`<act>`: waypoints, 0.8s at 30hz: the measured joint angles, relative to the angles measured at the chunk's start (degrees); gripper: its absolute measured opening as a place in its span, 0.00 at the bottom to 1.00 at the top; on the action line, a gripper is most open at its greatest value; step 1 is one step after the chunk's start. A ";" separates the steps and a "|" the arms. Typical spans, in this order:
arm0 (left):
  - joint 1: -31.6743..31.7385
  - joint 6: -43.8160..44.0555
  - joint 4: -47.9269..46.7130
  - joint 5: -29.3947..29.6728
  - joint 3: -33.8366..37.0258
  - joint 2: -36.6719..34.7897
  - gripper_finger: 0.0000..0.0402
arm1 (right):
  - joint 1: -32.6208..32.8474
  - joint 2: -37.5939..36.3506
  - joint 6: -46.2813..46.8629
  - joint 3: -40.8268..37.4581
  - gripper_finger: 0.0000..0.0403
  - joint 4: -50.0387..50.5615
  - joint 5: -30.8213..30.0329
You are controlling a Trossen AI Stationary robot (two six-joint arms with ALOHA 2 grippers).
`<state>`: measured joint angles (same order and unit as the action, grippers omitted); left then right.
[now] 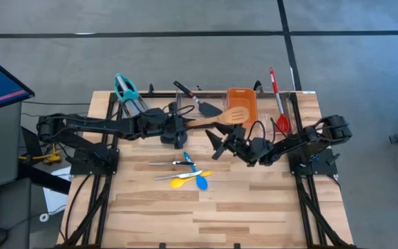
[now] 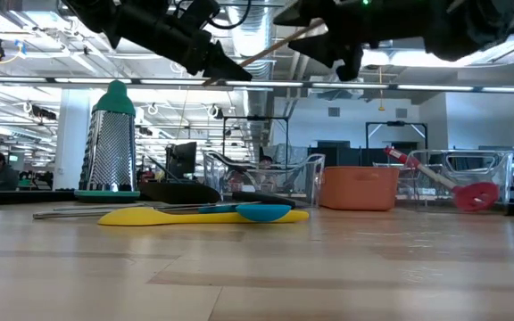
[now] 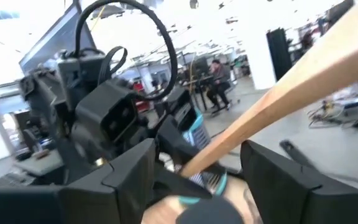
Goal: Pick & Place Kitchen Items
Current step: Put the wooden spatula in the right transparent bin
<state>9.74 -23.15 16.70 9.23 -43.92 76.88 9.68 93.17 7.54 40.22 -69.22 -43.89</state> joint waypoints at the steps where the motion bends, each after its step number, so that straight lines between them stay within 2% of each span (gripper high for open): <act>1: 0.00 0.23 0.27 0.04 -0.05 -0.02 0.12 | -0.22 0.02 -0.62 0.73 0.58 0.06 -0.27; 5: 0.00 0.46 -0.02 0.00 -0.10 -0.02 0.12 | -1.67 0.04 -1.45 2.04 0.52 0.14 -1.65; 18: 0.09 1.45 -0.28 0.85 -0.09 0.00 0.12 | -5.81 0.04 0.12 2.04 0.18 -0.36 -0.83; 24: 0.11 1.37 -0.52 0.90 -0.07 0.04 0.12 | -6.74 0.04 4.06 2.09 0.17 -0.02 -0.34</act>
<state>9.85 -21.78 16.19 10.13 -43.99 76.93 2.94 93.21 11.61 42.30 -69.24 -44.23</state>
